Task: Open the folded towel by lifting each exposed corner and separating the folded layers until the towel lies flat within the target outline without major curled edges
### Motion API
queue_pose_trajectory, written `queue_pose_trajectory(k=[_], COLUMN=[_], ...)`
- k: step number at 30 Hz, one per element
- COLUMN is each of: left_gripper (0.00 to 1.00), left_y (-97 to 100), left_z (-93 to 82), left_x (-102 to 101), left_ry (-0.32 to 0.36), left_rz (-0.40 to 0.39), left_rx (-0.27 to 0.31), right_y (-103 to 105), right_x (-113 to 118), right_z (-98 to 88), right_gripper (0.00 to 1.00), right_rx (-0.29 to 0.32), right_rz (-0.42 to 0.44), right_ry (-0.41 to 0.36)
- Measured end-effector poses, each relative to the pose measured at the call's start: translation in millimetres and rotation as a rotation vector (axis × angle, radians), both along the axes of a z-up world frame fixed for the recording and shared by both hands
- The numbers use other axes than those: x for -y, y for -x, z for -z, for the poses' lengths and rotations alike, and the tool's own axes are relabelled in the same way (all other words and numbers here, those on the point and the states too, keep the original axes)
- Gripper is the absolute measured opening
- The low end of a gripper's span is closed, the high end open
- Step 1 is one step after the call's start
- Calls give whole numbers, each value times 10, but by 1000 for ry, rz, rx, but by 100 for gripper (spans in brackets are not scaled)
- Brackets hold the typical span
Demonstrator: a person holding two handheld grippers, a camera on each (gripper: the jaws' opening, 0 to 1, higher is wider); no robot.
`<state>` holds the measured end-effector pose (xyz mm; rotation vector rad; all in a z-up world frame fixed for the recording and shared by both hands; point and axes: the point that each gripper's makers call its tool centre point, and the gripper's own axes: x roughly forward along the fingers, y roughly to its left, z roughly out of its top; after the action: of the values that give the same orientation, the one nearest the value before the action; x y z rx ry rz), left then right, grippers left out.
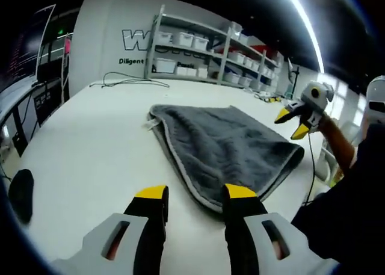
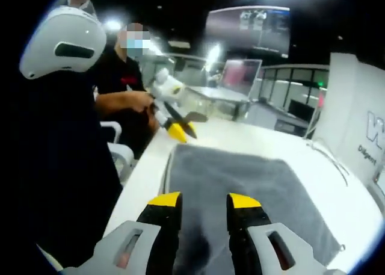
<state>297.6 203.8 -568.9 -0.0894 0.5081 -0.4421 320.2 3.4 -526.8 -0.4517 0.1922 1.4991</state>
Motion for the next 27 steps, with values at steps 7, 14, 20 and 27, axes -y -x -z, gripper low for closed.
queue_pose_trajectory(k=[7, 14, 20, 27], left_gripper=[35, 35, 33, 31], left_y=[51, 65, 75, 69], left_z=[62, 94, 105, 131], left_x=[70, 96, 116, 144], left_ry=[6, 12, 24, 40], left_rz=[-4, -17, -23, -26], left_rx=[-8, -9, -15, -24], right_y=[-182, -306, -432, -571], right_x=[-64, -155, -227, -341], right_z=[10, -21, -32, -83], right_gripper=[30, 32, 32, 32], right_rx=[-12, 1, 1, 3], right_rz=[17, -2, -1, -1], right_ry=[-7, 18, 34, 48])
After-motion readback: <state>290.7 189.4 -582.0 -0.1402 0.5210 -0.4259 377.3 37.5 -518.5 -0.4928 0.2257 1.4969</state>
